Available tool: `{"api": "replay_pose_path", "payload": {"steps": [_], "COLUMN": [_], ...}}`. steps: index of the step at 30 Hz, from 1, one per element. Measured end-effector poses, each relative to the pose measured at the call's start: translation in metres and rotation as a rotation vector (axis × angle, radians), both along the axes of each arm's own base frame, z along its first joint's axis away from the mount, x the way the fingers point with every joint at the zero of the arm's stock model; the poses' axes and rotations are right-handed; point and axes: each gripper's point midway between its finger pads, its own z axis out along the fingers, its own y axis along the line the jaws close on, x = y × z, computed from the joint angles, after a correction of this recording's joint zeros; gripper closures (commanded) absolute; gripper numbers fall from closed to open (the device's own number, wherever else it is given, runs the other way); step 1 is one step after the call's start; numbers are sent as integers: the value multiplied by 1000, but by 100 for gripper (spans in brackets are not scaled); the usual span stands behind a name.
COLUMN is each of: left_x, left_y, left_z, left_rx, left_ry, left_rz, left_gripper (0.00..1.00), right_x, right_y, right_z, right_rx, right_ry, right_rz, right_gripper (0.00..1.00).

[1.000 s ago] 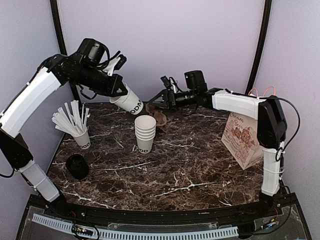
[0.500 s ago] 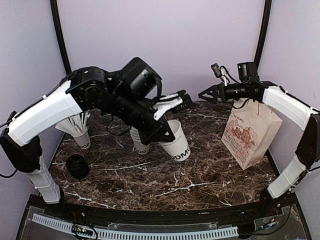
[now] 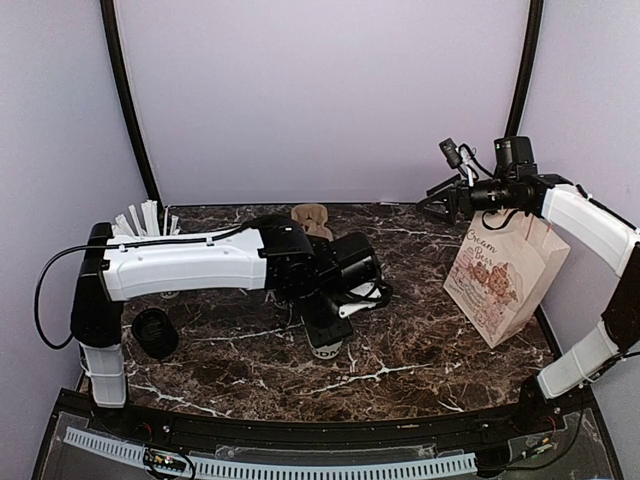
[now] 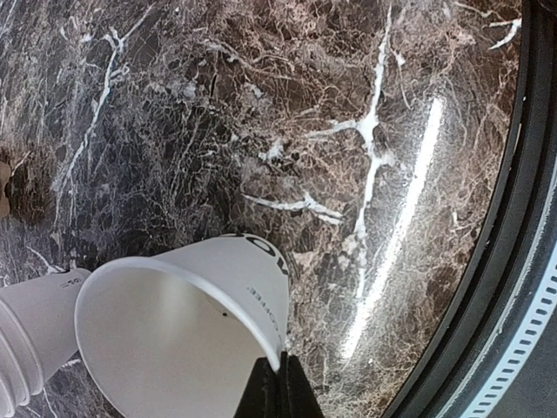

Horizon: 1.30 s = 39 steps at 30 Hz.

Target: Pack the takeout coffee

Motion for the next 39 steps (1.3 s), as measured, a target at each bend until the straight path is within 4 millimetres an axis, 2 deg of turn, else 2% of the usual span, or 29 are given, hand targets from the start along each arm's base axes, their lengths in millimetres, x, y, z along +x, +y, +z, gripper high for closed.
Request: {"api": "replay_pose_path", "payload": {"steps": [2, 5, 7, 11, 15, 18, 20, 22, 25, 28, 31, 33, 39], "left_x": [1, 3, 4, 5, 7, 11, 19, 29, 63, 115, 152, 162, 167], "left_y": [1, -2, -2, -2, -5, -11, -12, -11, 4, 41, 78, 92, 93], "left_z": [-5, -7, -9, -9, 1, 21, 42, 71, 117, 142, 138, 127, 104], "left_rx": [13, 13, 16, 22, 8, -34, -78, -140, -245, -315, -316, -302, -286], "left_ry": [-5, -15, -21, -26, -35, -67, -96, -121, -152, -168, -145, -113, -18], "left_rz": [0, -1, -4, -1, -1, 1, 17, 49, 177, 371, 523, 575, 605], "left_gripper": [98, 80, 73, 67, 61, 54, 50, 50, 50, 47, 44, 44, 48], "right_x": [-1, -2, -3, -4, -6, -7, -7, -7, -7, -6, -7, -7, -6], "right_y": [0, 1, 1, 2, 3, 4, 5, 6, 7, 8, 8, 8, 7], "right_z": [0, 0, 0, 1, 2, 5, 9, 14, 18, 20, 19, 18, 18], "right_rx": [1, 4, 6, 11, 18, 24, 27, 27, 17, 7, 2, 1, -4], "right_ry": [-1, -1, -1, 0, 2, 4, -4, -15, -28, -41, -33, -32, -34], "right_rz": [6, 12, 16, 22, 32, 39, 43, 45, 44, 42, 40, 39, 34], "right_gripper": [1, 1, 1, 1, 2, 3, 4, 4, 5, 6, 6, 6, 7]}}
